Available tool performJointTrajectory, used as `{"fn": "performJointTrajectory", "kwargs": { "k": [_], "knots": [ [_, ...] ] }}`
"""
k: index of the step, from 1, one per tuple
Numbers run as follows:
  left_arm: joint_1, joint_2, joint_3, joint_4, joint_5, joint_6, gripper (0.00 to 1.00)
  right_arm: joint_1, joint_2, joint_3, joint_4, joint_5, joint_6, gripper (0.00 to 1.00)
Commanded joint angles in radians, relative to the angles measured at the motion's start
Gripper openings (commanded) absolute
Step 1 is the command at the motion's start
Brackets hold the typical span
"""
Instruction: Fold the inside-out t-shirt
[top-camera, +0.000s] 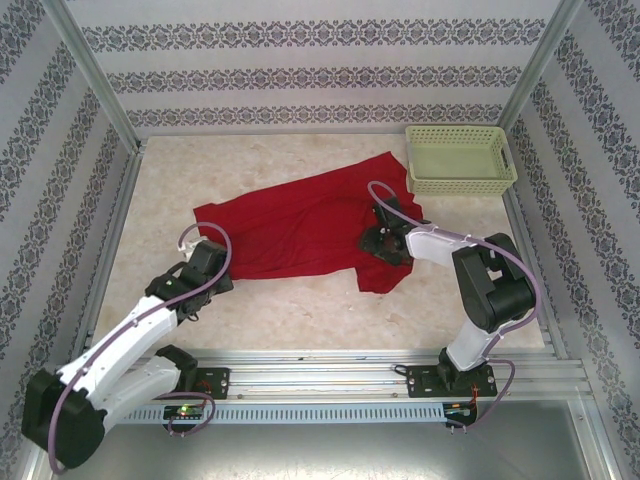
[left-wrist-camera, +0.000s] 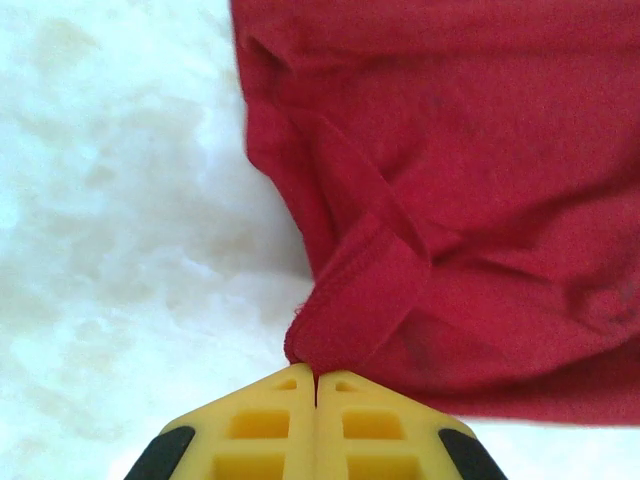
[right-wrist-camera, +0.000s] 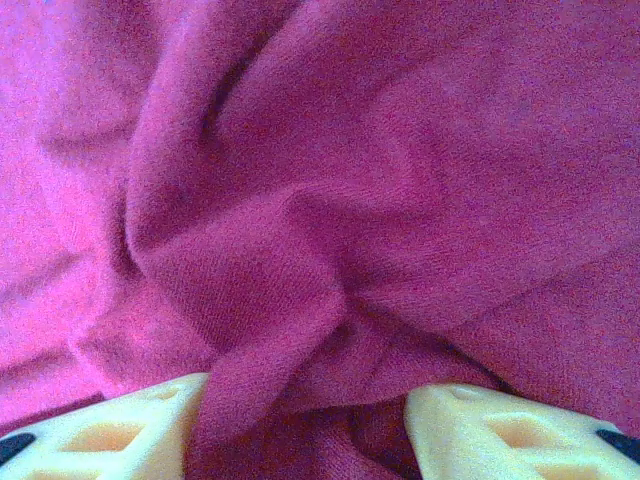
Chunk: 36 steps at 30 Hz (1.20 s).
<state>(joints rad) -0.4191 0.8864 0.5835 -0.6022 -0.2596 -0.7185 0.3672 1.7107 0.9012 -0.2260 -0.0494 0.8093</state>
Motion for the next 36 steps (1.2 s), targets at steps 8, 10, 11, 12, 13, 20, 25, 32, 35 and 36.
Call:
{"fn": "performJointTrajectory", "kwargs": {
  "k": [8, 10, 11, 12, 13, 20, 25, 32, 35, 36],
  "knots": [
    [0.037, -0.089, 0.016, -0.034, -0.079, 0.060, 0.00, -0.067, 0.058, -0.003, -0.090, 0.016, -0.017, 0.55],
    [0.038, -0.083, 0.046, -0.001, -0.069, 0.106, 0.00, -0.072, 0.038, -0.002, -0.084, 0.010, -0.034, 0.55],
    [0.038, -0.081, 0.062, 0.023, -0.045, 0.131, 0.00, -0.074, 0.028, -0.001, -0.084, 0.003, -0.042, 0.55],
    [0.037, -0.079, 0.075, 0.056, -0.004, 0.168, 0.00, -0.076, 0.013, 0.000, -0.091, 0.001, -0.052, 0.55],
    [0.037, -0.078, 0.093, 0.076, 0.025, 0.188, 0.00, -0.077, -0.004, 0.002, -0.094, -0.001, -0.062, 0.56],
    [0.038, 0.035, 0.064, 0.099, 0.211, 0.136, 0.00, -0.076, -0.131, -0.007, -0.195, 0.003, -0.119, 0.63],
    [0.038, 0.044, -0.079, 0.060, 0.272, -0.065, 0.00, -0.080, -0.285, -0.077, -0.324, 0.085, -0.112, 0.68],
    [0.038, -0.084, -0.204, 0.021, 0.176, -0.213, 0.00, -0.054, -0.432, -0.221, -0.420, 0.111, 0.002, 0.60],
    [0.039, -0.061, -0.201, 0.033, 0.160, -0.207, 0.00, -0.016, -0.473, -0.264, -0.417, 0.105, 0.033, 0.55],
    [0.039, -0.046, -0.197, 0.044, 0.161, -0.199, 0.00, 0.004, -0.483, -0.270, -0.415, 0.106, 0.040, 0.55]
  ]
}}
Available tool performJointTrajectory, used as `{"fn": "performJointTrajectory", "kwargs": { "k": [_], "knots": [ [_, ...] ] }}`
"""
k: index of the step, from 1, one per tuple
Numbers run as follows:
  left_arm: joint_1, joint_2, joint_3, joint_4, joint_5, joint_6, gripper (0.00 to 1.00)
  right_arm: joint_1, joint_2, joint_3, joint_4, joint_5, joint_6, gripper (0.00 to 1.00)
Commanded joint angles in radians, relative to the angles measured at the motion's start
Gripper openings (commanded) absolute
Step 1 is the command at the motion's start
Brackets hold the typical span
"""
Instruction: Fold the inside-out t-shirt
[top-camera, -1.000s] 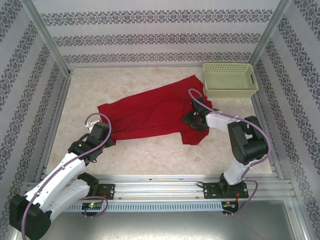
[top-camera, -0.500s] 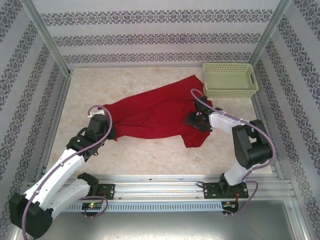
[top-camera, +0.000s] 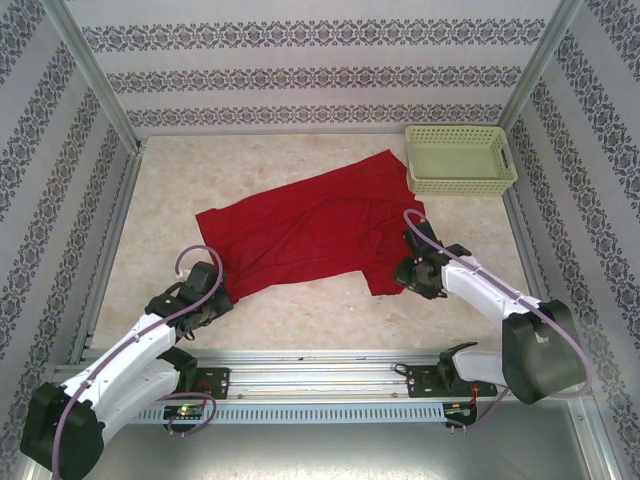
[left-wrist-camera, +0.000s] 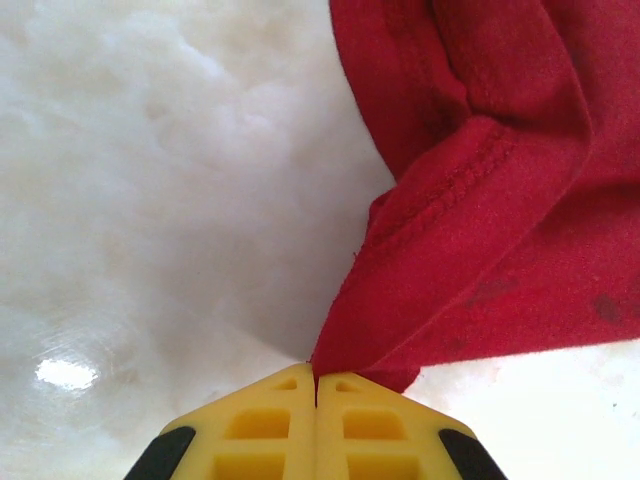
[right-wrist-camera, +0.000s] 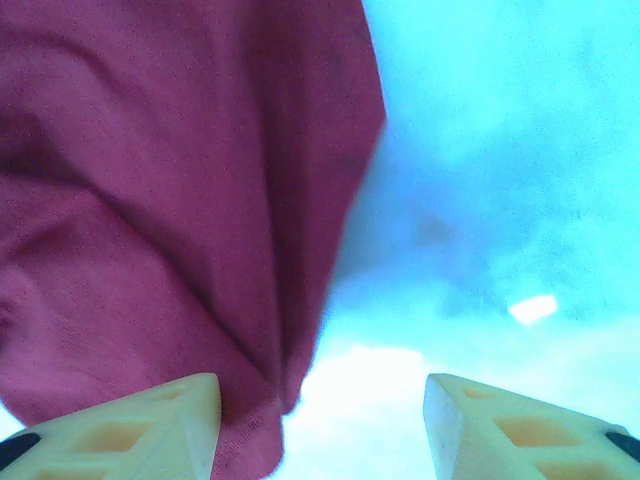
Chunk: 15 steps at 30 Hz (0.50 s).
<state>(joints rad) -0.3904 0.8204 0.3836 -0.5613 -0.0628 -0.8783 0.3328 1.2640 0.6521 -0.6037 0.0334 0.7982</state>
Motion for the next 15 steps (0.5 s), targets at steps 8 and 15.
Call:
{"fn": "performJointTrajectory", "kwargs": {
  "k": [8, 15],
  "knots": [
    [0.013, 0.061, 0.025, -0.004, -0.091, -0.042, 0.00, 0.103, 0.019, -0.038, 0.050, 0.012, 0.081, 0.50],
    [0.051, 0.051, 0.028, -0.006, -0.094, -0.029, 0.00, 0.104, 0.103, 0.060, 0.012, 0.089, 0.016, 0.23]
  ]
}}
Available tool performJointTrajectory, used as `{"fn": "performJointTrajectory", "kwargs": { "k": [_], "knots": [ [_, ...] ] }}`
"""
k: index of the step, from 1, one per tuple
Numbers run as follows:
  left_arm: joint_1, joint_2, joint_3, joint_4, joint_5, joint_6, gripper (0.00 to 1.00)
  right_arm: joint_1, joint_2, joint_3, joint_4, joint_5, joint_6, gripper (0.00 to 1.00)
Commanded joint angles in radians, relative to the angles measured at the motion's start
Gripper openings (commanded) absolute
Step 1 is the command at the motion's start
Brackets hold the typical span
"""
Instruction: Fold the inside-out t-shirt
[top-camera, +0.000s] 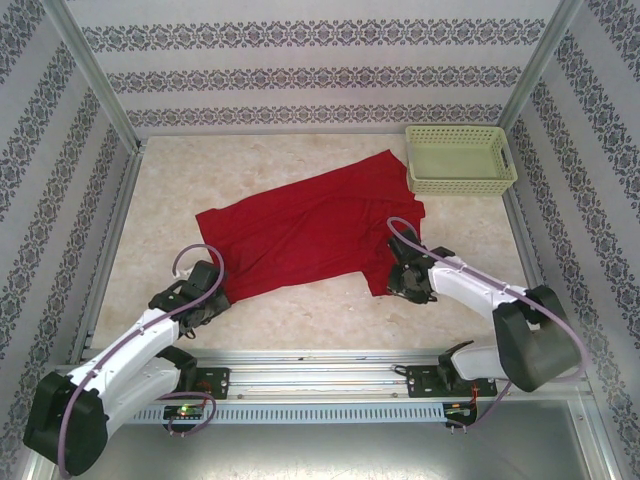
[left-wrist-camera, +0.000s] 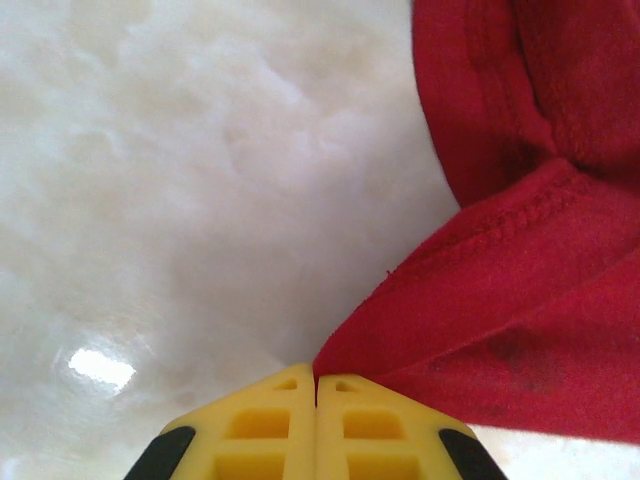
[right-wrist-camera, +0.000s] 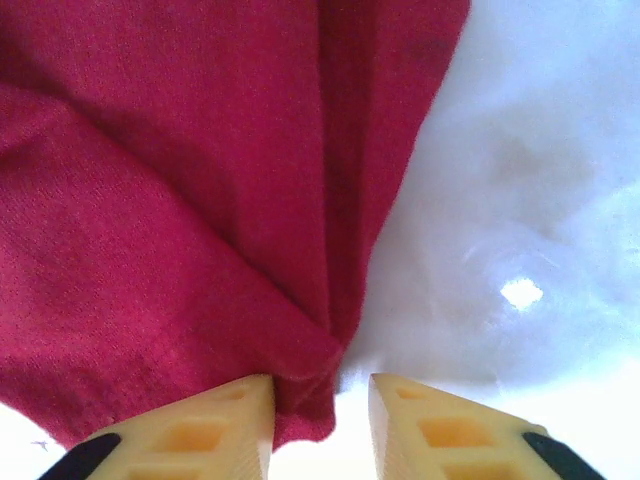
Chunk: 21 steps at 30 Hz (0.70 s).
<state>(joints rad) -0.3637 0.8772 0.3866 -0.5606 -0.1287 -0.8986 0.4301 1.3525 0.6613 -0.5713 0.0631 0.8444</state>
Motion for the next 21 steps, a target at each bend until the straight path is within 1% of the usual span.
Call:
{"fn": "performJointTrajectory", "kwargs": {
  "k": [1, 4, 5, 10, 14, 17, 21],
  "knots": [
    [0.033, -0.005, 0.029, -0.005, -0.025, -0.005, 0.00, 0.007, 0.016, 0.064, -0.037, 0.082, -0.040, 0.17],
    [0.063, -0.010, 0.034, 0.000, -0.019, 0.006, 0.00, 0.006, -0.006, 0.098, -0.101, 0.163, -0.073, 0.02],
    [0.074, -0.009, 0.035, 0.009, -0.015, 0.015, 0.00, 0.005, -0.018, 0.104, -0.113, 0.177, -0.082, 0.00],
    [0.136, 0.002, 0.056, 0.040, 0.021, 0.073, 0.00, 0.011, -0.081, 0.154, -0.183, 0.247, -0.143, 0.00],
    [0.149, 0.006, 0.089, 0.036, 0.019, 0.112, 0.00, 0.059, -0.112, 0.213, -0.204, 0.266, -0.245, 0.00],
    [0.162, 0.022, 0.107, 0.042, 0.026, 0.131, 0.00, 0.118, -0.070, 0.293, -0.247, 0.313, -0.293, 0.00],
    [0.169, 0.051, 0.122, 0.053, 0.039, 0.141, 0.00, 0.161, 0.030, 0.344, -0.256, 0.296, -0.313, 0.00]
  ]
}}
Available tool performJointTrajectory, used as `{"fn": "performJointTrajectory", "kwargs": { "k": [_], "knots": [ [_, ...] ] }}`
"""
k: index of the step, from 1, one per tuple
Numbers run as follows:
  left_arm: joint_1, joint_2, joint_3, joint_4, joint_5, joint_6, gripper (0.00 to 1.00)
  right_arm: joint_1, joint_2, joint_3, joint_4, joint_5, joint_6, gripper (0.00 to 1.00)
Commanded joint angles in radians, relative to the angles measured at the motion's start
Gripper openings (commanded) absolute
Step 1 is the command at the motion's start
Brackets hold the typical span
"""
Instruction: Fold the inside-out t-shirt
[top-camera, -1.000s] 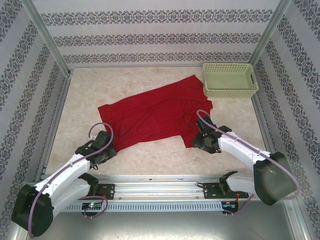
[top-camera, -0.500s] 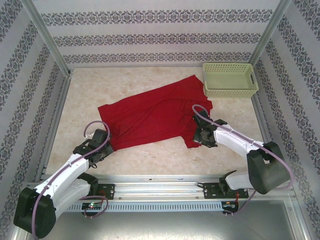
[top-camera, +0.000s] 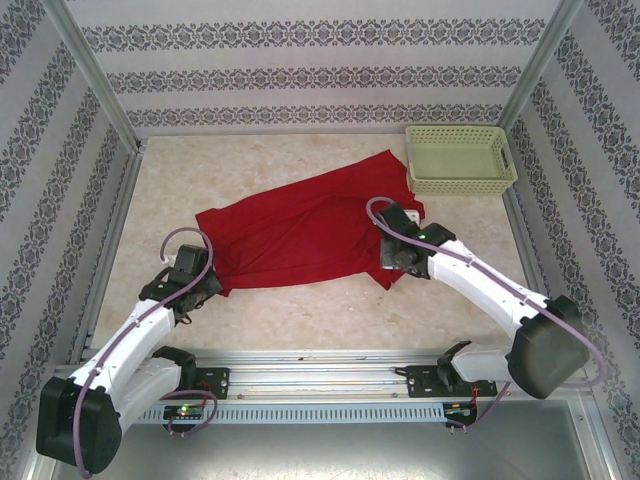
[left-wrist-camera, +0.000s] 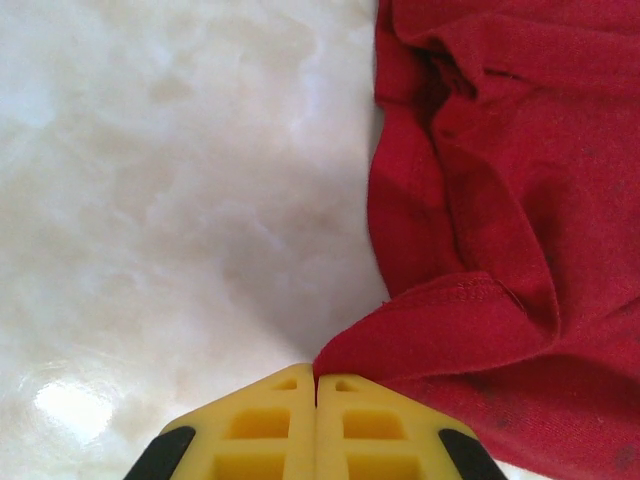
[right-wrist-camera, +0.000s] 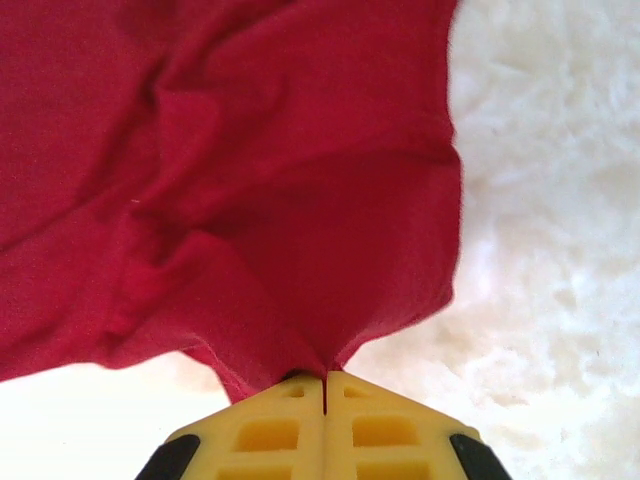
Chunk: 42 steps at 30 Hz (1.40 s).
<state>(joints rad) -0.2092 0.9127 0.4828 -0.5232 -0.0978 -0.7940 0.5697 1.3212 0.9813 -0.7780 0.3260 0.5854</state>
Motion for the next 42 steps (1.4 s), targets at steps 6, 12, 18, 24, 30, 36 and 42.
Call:
{"fn": "performJointTrajectory", "kwargs": {
  "k": [6, 12, 18, 24, 30, 36, 42],
  "knots": [
    [0.025, 0.045, 0.036, 0.029, 0.016, 0.052, 0.00, 0.072, 0.192, 0.055, -0.020, 0.023, -0.071, 0.02],
    [0.046, 0.087, 0.041, 0.051, 0.036, 0.068, 0.00, 0.044, 0.312, 0.130, 0.043, 0.006, -0.122, 0.03],
    [0.076, 0.103, 0.042, 0.065, 0.055, 0.076, 0.00, 0.019, 0.423, 0.249, 0.021, -0.030, -0.159, 0.28],
    [0.104, 0.120, 0.043, 0.071, 0.083, 0.086, 0.00, -0.030, 0.281, 0.180, -0.002, -0.072, -0.131, 0.51],
    [0.108, 0.127, 0.043, 0.081, 0.091, 0.085, 0.00, -0.081, 0.117, -0.032, 0.066, -0.181, -0.056, 0.50],
    [0.112, 0.139, 0.047, 0.089, 0.109, 0.081, 0.00, -0.093, 0.138, -0.141, 0.217, -0.293, -0.003, 0.49],
    [0.111, 0.130, 0.051, 0.077, 0.113, 0.082, 0.00, -0.115, 0.205, -0.117, 0.260, -0.266, 0.012, 0.48]
  ]
}}
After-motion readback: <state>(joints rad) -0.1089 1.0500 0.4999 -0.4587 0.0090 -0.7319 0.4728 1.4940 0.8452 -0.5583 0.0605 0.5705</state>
